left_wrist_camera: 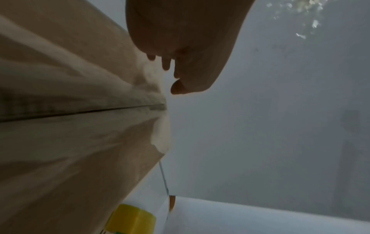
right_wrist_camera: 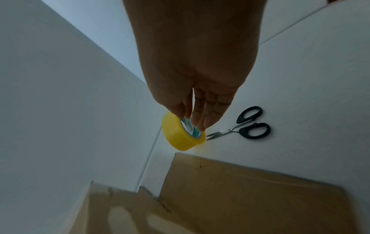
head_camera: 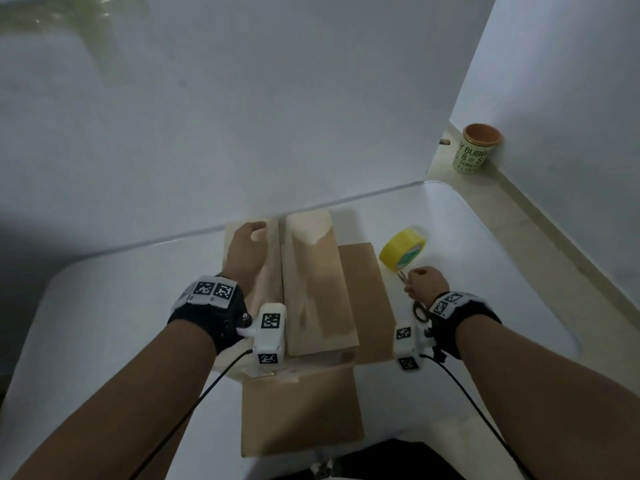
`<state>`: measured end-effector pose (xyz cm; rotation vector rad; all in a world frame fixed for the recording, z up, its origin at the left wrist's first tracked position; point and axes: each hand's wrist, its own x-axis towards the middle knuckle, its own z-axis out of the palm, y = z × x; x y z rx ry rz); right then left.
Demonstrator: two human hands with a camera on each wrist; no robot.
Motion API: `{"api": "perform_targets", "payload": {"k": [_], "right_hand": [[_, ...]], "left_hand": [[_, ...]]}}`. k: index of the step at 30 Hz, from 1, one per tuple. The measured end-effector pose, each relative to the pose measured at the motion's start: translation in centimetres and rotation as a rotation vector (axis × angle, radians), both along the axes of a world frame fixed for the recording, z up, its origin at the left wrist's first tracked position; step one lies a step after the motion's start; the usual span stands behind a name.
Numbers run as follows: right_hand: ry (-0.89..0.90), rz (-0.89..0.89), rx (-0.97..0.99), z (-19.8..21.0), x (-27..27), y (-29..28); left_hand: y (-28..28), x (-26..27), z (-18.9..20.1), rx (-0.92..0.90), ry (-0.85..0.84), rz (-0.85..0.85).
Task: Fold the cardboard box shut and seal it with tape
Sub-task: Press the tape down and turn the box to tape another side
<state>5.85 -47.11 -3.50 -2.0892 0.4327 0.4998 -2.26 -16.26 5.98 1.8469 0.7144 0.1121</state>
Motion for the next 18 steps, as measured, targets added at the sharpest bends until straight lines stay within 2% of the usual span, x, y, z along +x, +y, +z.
{"api": "perform_targets", "payload": {"k": [2,5,8,10,14,16,18], "right_hand": [[0.012,-0.053,-0.014,-1.4,2.1,-0.5],[0.042,-0.127,0.044,-1.0,4.5,0.4],[0.152,-0.186,0.132,-1.5,7.2,1.0],[0.151,-0.241,0.201,-1.6,8.0,1.5],[0.197,-0.385,0.326,-5.1,9.6,1.0],[0.182,-0.364,0.277,-3.2,8.7,0.9],[0.096,-0.240,0.192,-1.1,7.7,1.2]], "left_hand": [[-0.4,2.0,0.7,0.041,0.002,-0.100],[-0.9,4.7,1.9,0.036,0.011,-0.201],[-1.7,7.0,2.9,-0.002,0.045,-0.250],[-2.1,8.3,3.0,-0.039,0.059,-0.270],[-2.7,9.8,2.2,-0.055,0.095,-0.302],[-3.2,10.3,1.5,0.048,0.102,-0.358],[-3.9,10.6,1.0,0.142,0.110,-0.414]]}}
